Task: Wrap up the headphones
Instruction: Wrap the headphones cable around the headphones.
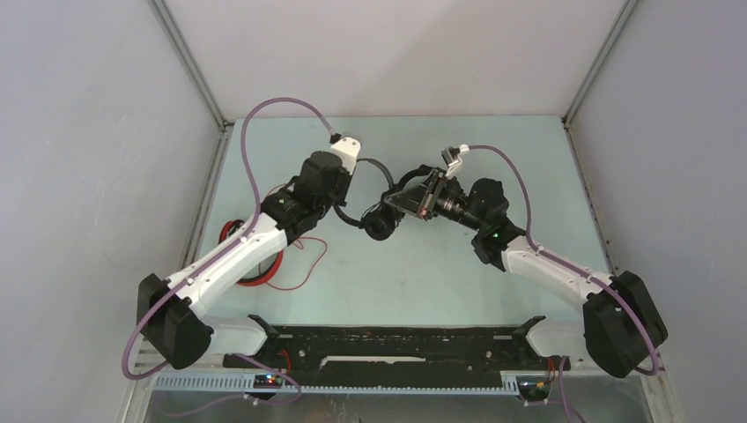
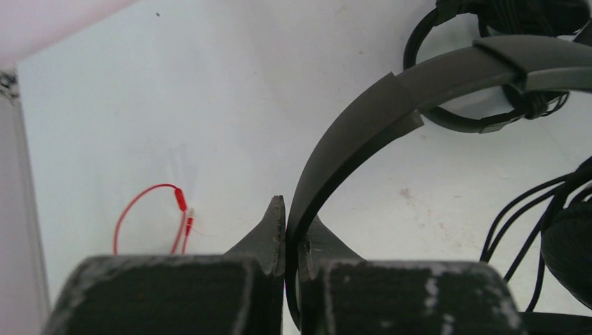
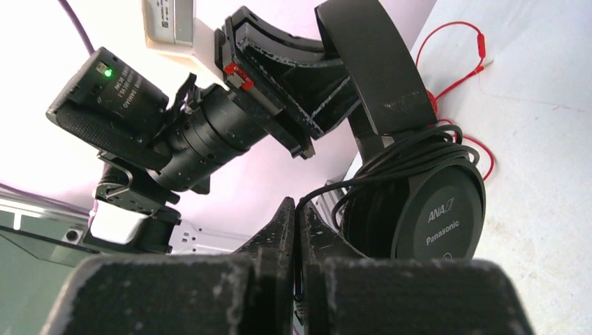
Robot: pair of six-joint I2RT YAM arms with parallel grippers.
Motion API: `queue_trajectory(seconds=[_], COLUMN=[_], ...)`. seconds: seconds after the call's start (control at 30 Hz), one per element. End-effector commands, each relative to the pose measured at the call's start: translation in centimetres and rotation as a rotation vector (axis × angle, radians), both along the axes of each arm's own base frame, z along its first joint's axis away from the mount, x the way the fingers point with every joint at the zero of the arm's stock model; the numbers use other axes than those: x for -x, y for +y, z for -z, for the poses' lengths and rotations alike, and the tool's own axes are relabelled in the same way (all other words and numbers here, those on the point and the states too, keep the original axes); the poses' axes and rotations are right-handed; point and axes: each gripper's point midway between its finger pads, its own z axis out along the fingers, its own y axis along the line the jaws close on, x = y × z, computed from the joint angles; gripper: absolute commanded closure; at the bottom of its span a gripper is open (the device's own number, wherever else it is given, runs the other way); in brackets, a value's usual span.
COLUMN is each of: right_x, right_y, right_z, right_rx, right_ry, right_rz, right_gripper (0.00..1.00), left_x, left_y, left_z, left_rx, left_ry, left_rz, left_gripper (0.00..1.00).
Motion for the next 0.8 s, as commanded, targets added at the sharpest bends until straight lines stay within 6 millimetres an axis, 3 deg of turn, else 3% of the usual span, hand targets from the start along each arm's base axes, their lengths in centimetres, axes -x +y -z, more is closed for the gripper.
queue_trajectory(seconds=[0.0, 0.4, 0.6, 0.77], right_x=[-1.2, -3.1, -4.0, -3.9], right_y=[-0.1, -0.5, -1.4, -2.7], right_z=[-4.7, -4.6, -2.9, -3.2], right_rx=[-0.109, -0.125, -0.020, 0.024], right_ry=[-0.105, -0.128, -0.143, -0.174], right_rz=[0.063, 0.136, 0.196, 0.222], right_gripper=[0.97, 0.96, 0.92, 0.88], left_x=[-0.3, 2.0, 2.4, 1.9], left_y=[-2.1, -5.8, -5.8, -4.8], left_z=[-4.2, -6.3, -7.3, -7.4], left_rx=[0.275, 0.619, 0.651, 0.625], left_ry=[-0.024, 0.064, 0.058, 0.012], left_rz=[-0.058, 0.014, 0.022, -0.007], left_gripper=[1.00, 1.00, 1.00, 1.00])
